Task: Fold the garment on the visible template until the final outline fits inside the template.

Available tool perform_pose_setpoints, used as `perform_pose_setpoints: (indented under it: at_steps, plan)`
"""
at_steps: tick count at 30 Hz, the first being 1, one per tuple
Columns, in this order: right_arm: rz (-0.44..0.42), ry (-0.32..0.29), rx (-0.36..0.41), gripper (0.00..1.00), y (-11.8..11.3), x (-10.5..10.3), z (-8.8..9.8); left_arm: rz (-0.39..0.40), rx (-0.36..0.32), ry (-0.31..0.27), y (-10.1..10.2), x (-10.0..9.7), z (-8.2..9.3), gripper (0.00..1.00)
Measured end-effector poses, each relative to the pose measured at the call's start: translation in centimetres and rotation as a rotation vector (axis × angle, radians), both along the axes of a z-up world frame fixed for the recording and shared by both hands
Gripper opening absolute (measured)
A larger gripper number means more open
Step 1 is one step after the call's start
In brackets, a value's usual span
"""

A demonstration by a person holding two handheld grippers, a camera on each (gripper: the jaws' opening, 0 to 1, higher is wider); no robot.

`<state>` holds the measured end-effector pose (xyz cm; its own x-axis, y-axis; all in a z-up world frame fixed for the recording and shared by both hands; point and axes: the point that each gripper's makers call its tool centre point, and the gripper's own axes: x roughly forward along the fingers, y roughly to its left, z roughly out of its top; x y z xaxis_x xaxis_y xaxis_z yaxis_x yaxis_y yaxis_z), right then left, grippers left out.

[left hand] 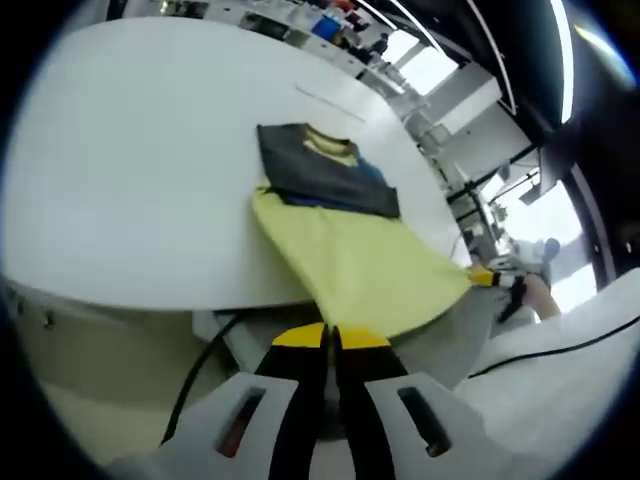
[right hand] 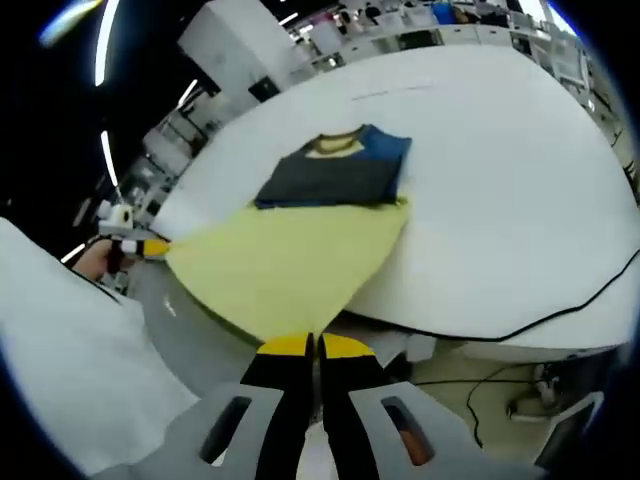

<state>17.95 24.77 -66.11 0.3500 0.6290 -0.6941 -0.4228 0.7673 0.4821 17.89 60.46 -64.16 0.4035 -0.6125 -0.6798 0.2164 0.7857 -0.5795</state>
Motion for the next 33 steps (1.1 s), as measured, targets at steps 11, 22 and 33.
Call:
perform_pose_setpoints:
  at_steps: [11,22,33]
  plan:
    - [0.044,0.028,0.028,0.03,0.1,-0.5,1.7,-0.03,0.003,-0.009,0.2,-0.6,1.6,0.0]
    - [0.025,-0.056,0.006,0.03,0.2,3.0,3.6,-0.039,-0.015,-0.07,-0.1,3.0,3.2,0.0]
    - [0.02,-0.112,-0.03,0.03,0.4,7.5,4.2,0.011,-0.036,-0.116,0.0,7.3,3.4,0.0]
